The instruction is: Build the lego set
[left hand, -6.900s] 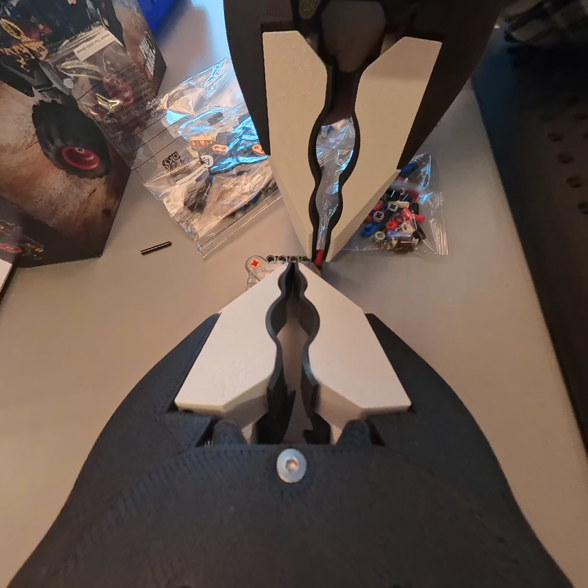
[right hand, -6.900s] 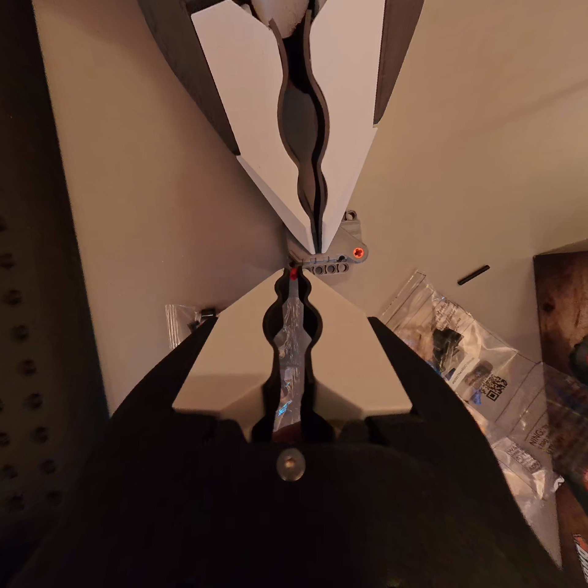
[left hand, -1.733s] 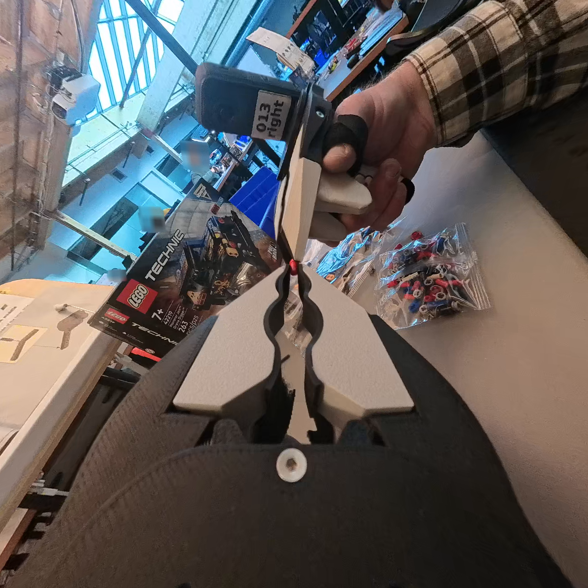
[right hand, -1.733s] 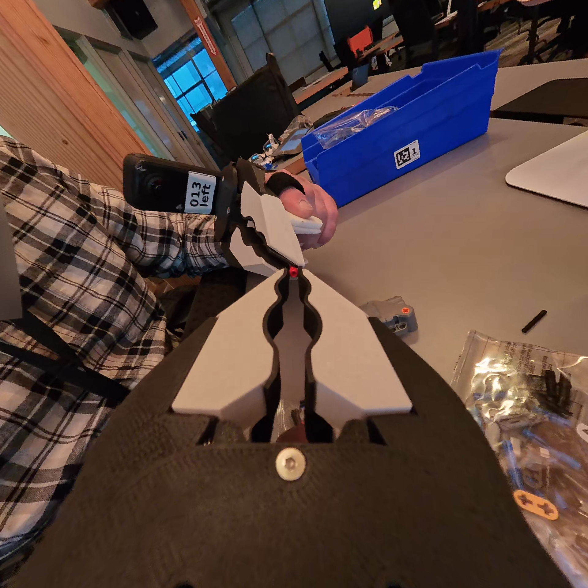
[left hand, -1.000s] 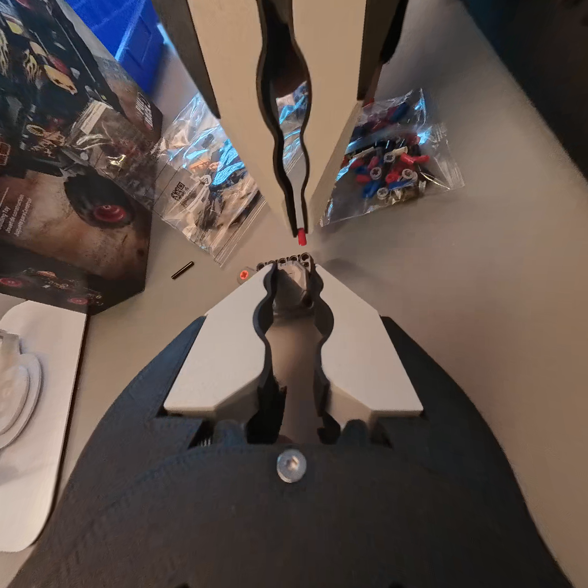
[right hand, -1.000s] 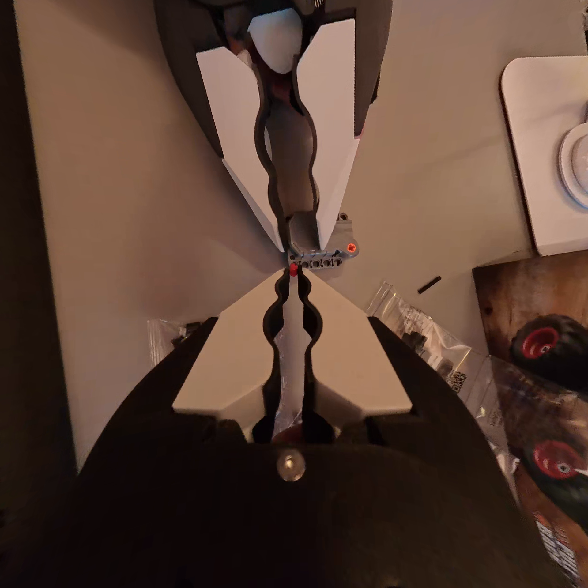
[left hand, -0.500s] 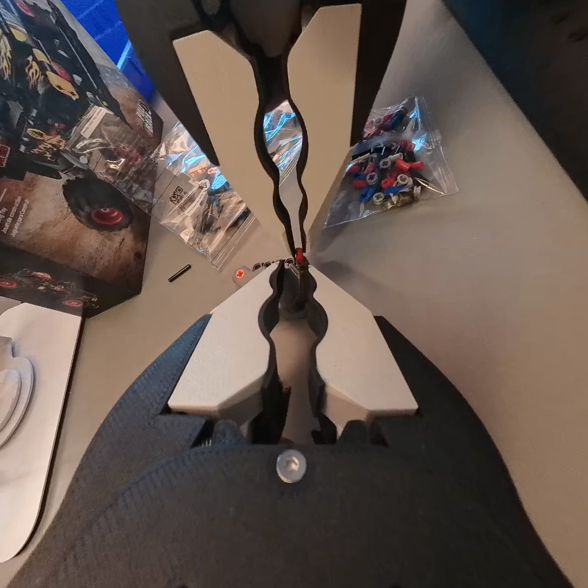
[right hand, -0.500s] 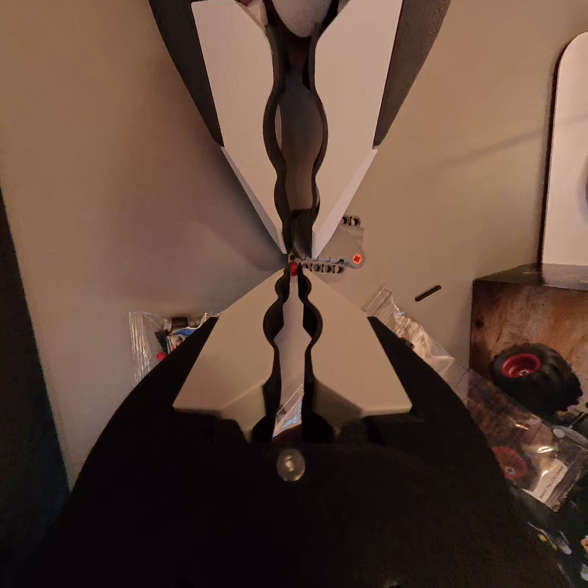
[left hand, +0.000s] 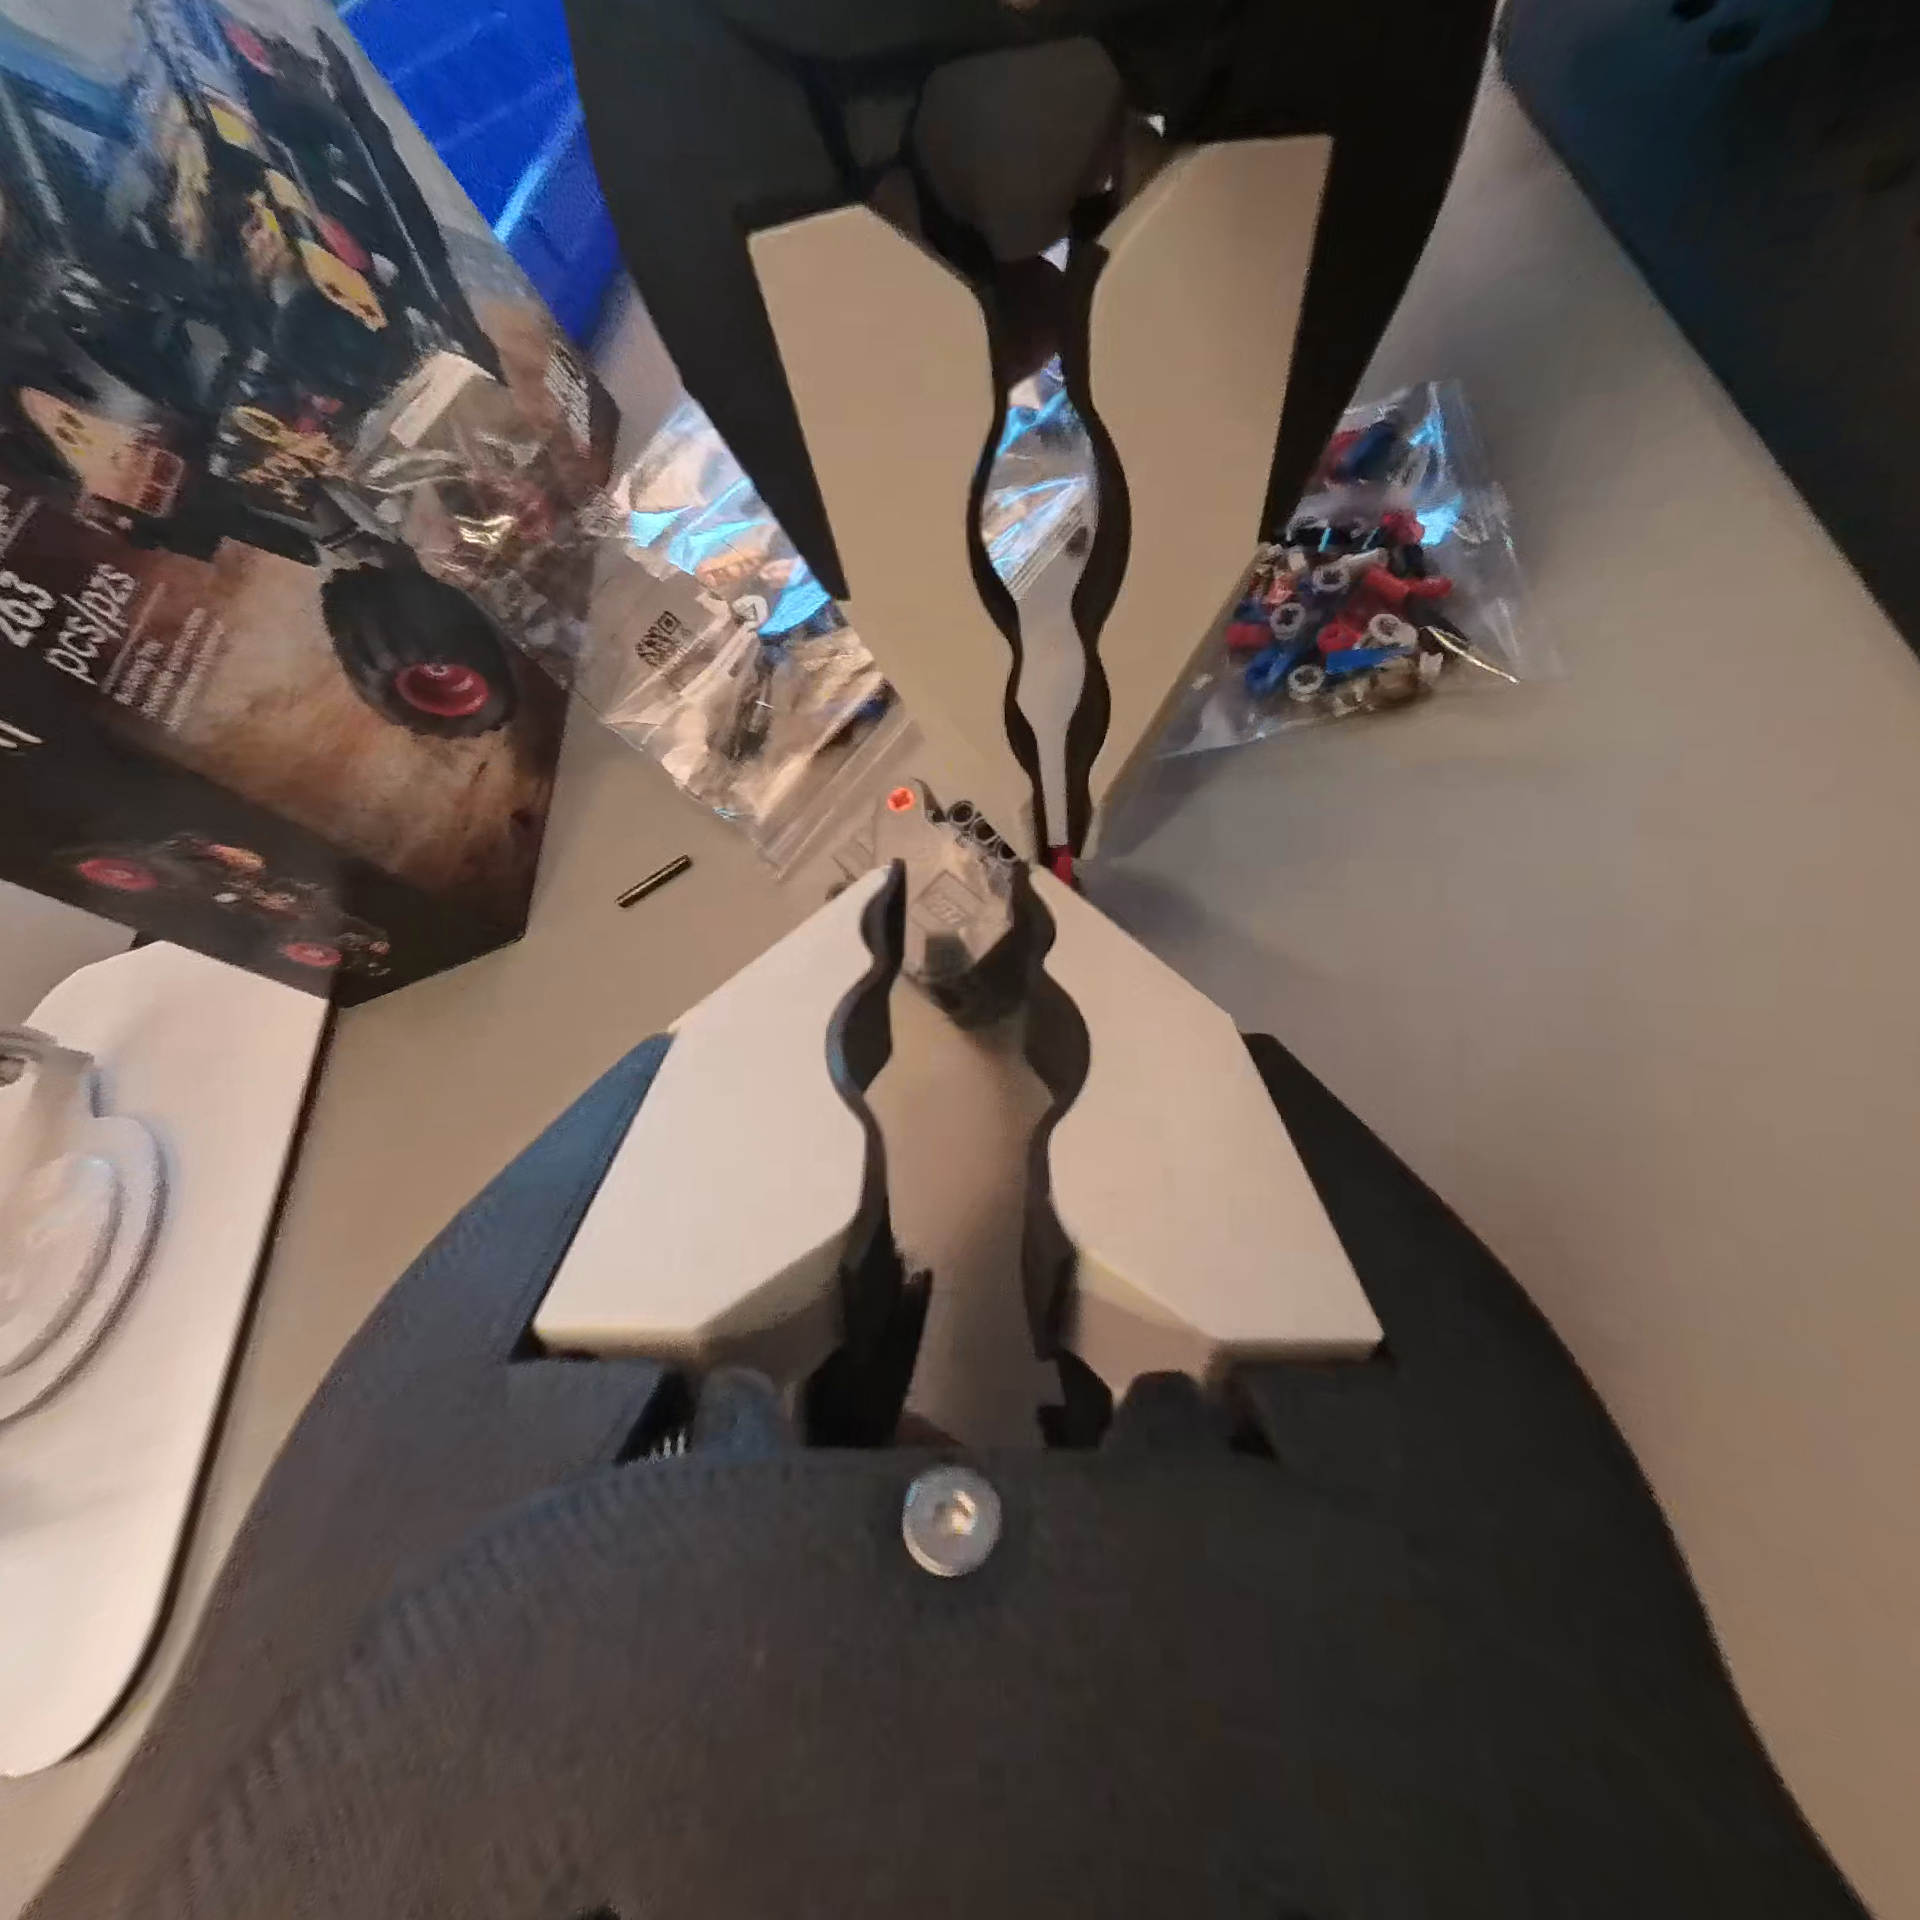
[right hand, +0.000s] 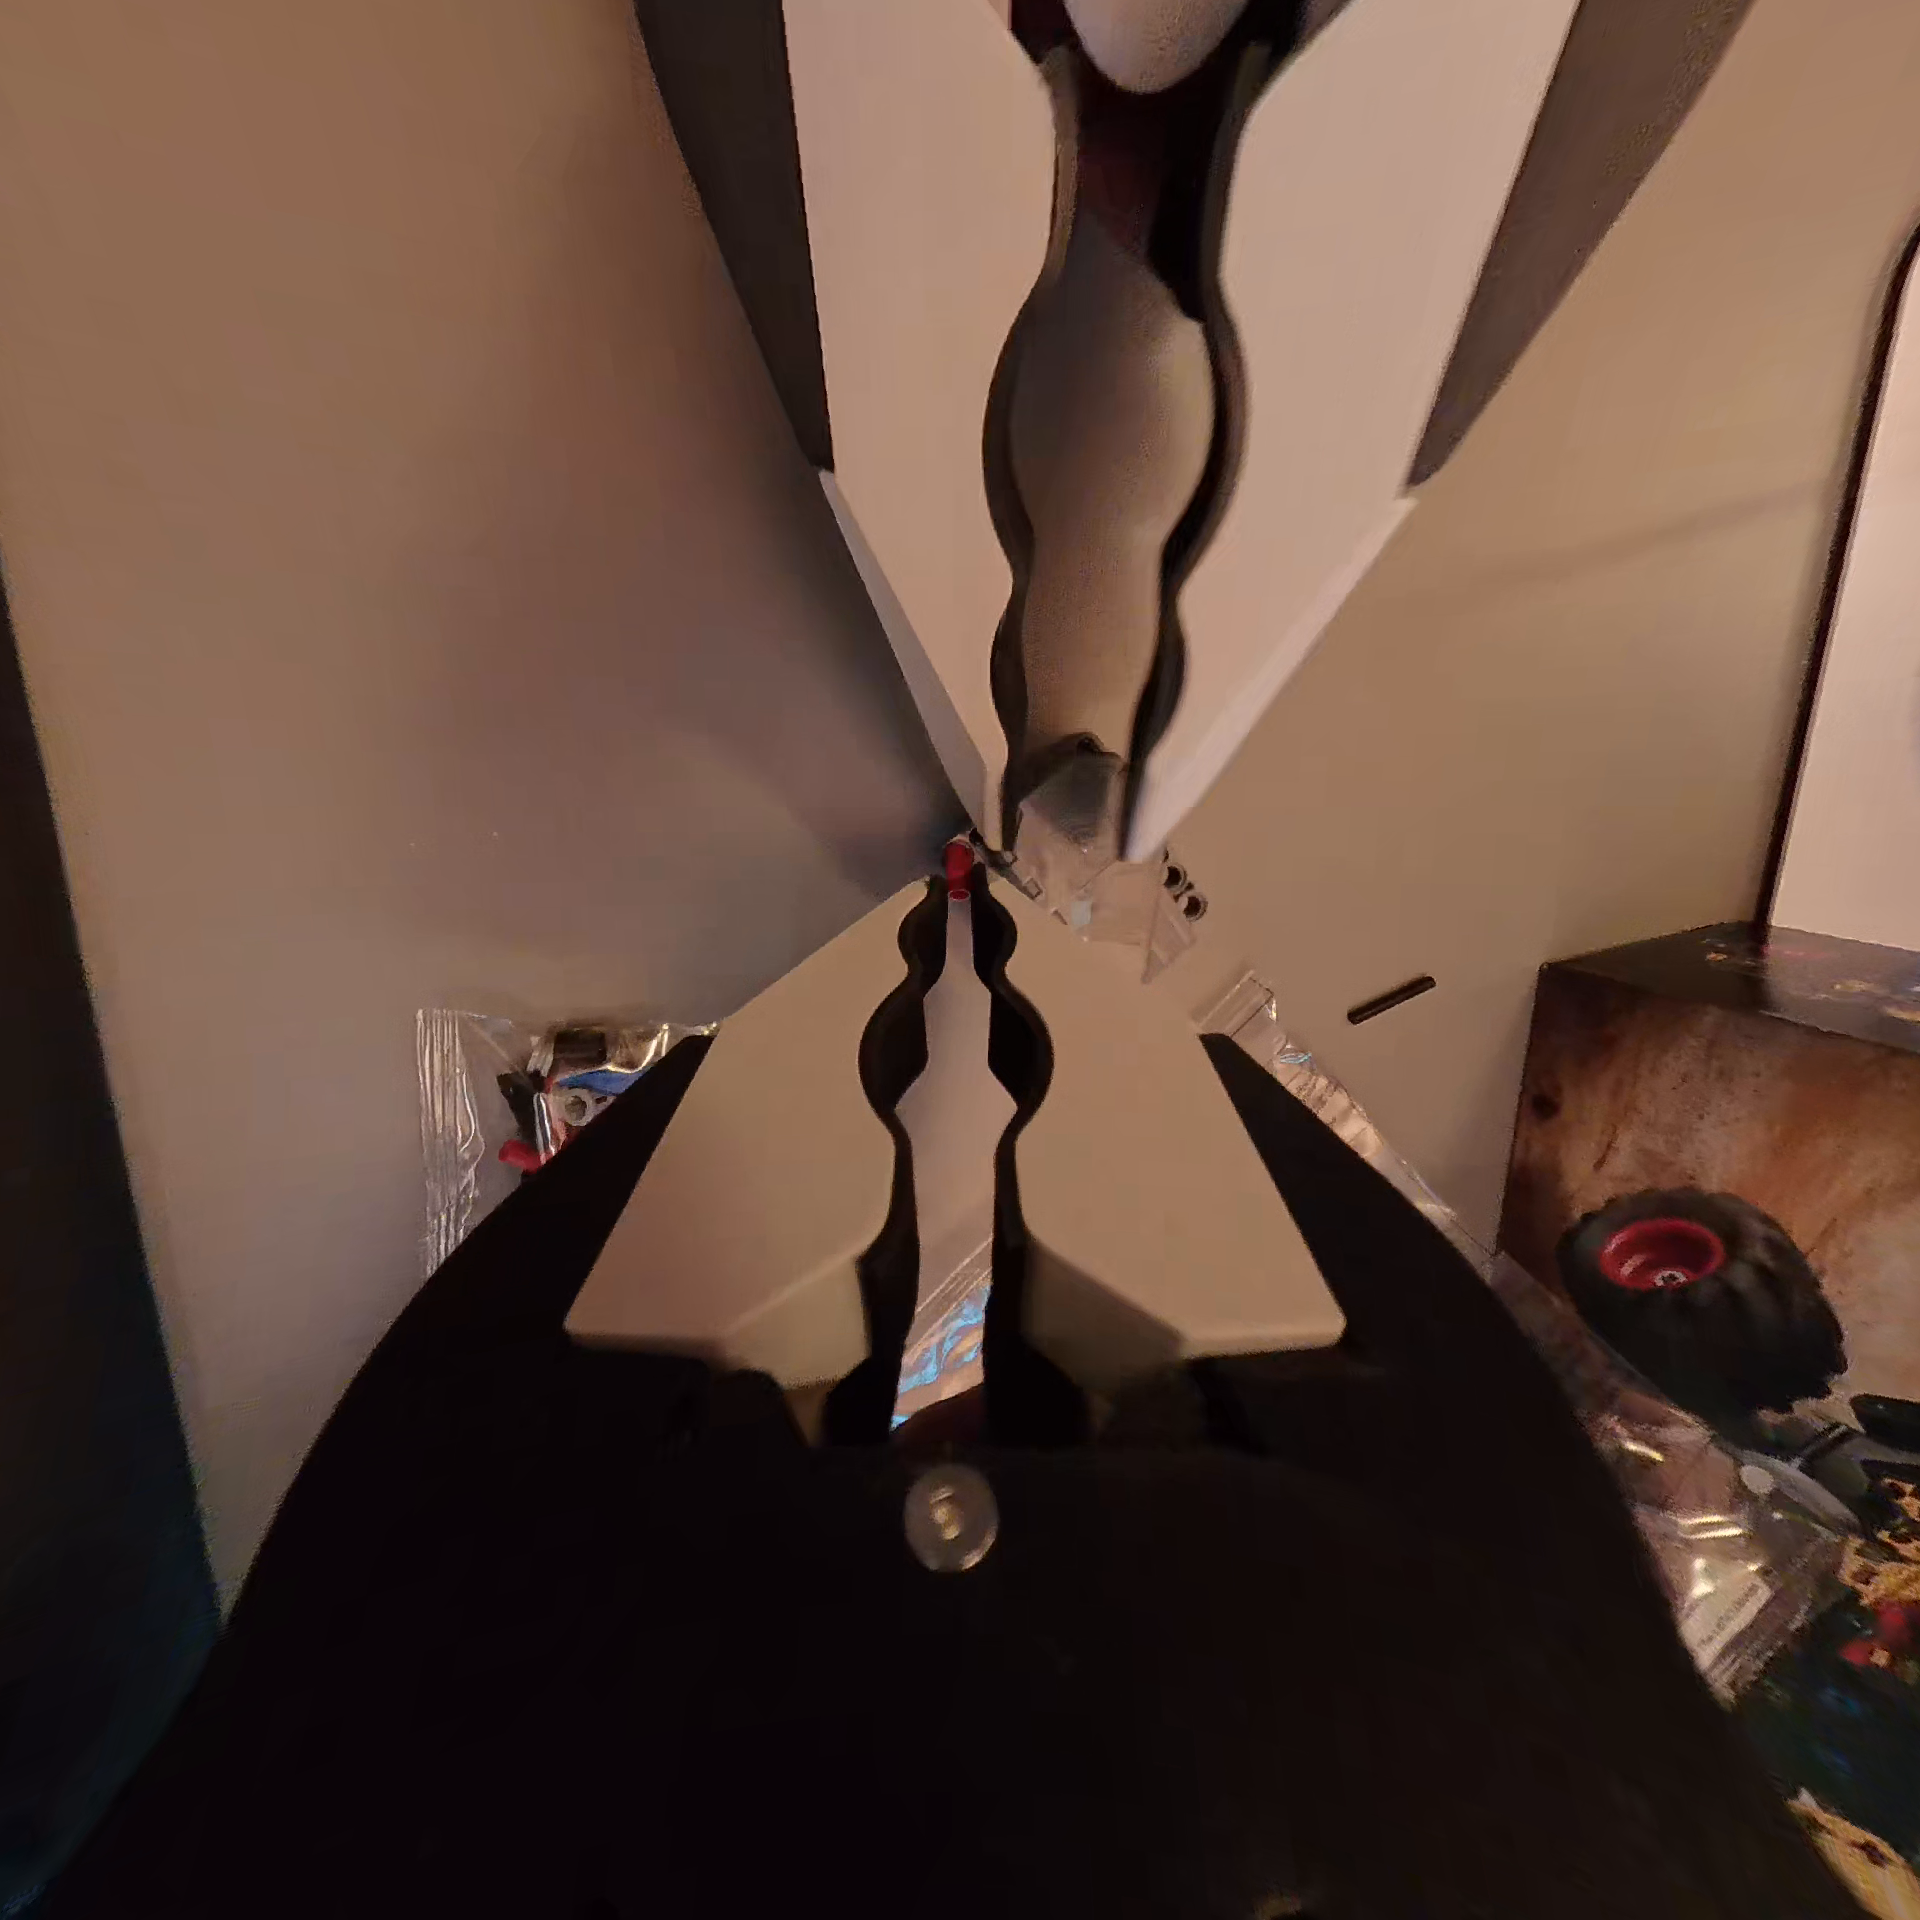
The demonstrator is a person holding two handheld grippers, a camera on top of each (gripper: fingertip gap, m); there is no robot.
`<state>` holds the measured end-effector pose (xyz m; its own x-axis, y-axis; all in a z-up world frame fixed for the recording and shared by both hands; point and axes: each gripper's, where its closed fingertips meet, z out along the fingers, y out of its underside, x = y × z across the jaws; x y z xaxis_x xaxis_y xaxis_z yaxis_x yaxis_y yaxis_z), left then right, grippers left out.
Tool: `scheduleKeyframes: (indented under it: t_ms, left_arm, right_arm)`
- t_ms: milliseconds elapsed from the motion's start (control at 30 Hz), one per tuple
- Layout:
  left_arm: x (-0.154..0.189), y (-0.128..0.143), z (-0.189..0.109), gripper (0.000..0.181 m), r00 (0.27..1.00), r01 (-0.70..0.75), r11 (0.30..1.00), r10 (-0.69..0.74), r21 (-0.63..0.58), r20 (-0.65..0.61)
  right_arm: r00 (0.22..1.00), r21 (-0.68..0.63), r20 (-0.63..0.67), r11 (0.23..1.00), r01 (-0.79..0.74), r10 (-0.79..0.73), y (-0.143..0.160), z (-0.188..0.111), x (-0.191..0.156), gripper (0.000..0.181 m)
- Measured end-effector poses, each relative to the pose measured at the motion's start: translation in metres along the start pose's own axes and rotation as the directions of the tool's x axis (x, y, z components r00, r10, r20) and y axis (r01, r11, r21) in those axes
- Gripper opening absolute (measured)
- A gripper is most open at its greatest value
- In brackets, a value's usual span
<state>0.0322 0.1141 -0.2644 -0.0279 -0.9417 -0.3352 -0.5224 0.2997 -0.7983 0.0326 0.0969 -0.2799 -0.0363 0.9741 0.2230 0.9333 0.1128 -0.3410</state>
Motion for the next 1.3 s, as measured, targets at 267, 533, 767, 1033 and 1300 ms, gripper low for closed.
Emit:
scheduleKeyframes:
  t_ms: [267, 533, 767, 1033, 1300]
  left_arm:
    - [-0.004, 0.002, 0.003, 0.03, 1.0, -0.015, 0.999, 0.015, -0.032, 0.0]
    - [0.017, -0.009, 0.02, 0.026, 0.999, 0.012, 0.999, -0.014, -0.047, -0.045]
    - [0.013, -0.036, 0.012, 0.004, 0.982, -0.163, 0.986, 0.16, 0.028, 0.096]
    - [0.013, -0.053, 0.001, 0.005, 0.97, -0.211, 0.972, 0.196, 0.099, 0.143]
    - [0.006, -0.059, -0.004, 0.007, 0.956, -0.235, 0.964, 0.207, 0.121, 0.21]
  right_arm:
    - [1.0, 0.008, -0.01, 1.0, 0.003, -0.003, 0.005, -0.003, 0.0, 0.002]
    - [0.998, 0.07, -0.014, 0.996, -0.062, 0.064, 0.016, -0.012, -0.001, 0.002]
    - [0.963, 0.324, 0.105, 0.907, -0.269, 0.248, 0.008, -0.033, -0.001, 0.002]
    - [0.903, 0.507, 0.244, 0.747, -0.429, 0.353, 0.001, -0.056, 0.005, 0.002]
    - [0.87, 0.581, 0.327, 0.648, -0.492, 0.368, -0.007, -0.068, 0.007, 0.003]
